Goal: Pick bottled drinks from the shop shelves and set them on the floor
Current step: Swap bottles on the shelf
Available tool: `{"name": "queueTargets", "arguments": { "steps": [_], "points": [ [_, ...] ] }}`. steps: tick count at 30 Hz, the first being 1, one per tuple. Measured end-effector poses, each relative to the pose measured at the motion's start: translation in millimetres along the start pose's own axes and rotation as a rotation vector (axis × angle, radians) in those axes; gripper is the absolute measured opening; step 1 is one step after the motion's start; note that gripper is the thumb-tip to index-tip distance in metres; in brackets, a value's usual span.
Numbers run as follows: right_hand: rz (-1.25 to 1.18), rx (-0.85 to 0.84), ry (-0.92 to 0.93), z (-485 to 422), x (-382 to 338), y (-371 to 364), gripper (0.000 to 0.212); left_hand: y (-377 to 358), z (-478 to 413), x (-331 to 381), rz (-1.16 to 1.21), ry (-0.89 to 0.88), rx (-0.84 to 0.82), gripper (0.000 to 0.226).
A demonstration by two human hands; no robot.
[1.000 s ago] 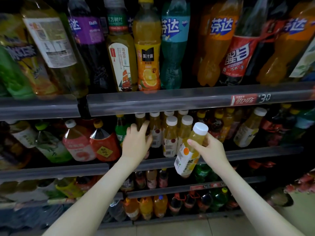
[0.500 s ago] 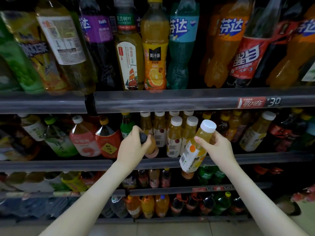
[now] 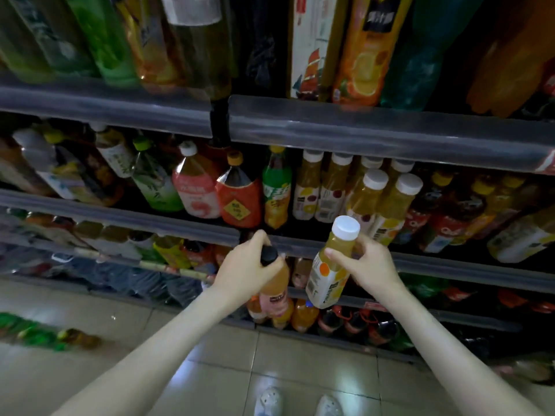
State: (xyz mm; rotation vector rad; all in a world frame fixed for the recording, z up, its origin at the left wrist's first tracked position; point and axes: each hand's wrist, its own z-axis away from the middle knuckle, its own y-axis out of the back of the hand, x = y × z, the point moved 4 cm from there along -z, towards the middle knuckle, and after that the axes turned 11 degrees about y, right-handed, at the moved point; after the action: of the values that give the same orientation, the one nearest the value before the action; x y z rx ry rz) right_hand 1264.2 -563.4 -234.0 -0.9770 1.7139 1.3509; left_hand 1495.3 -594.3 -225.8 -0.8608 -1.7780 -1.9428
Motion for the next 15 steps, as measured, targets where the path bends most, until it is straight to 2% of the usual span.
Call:
{"name": "queueTargets", "arguments": {
  "steps": [8,12,15],
  "points": [
    [0.007,-0.075,-0.039,-4.9,9.7,-38.0,0.024,-4.5,18.4,-35.6,-0.013,0.097,0.019,0.034],
    [-0.005,-0.051,-0.027,-8.8,4.2,-27.9,0.024,3.9,11.6,-25.9,0.022,0.037,0.068,0.032],
    [-0.001,-0.015,-0.017,-10.4,-1.3,-15.9,0.025,6.7,2.1,-12.9,0.061,0.000,0.022,0.032]
  ]
}}
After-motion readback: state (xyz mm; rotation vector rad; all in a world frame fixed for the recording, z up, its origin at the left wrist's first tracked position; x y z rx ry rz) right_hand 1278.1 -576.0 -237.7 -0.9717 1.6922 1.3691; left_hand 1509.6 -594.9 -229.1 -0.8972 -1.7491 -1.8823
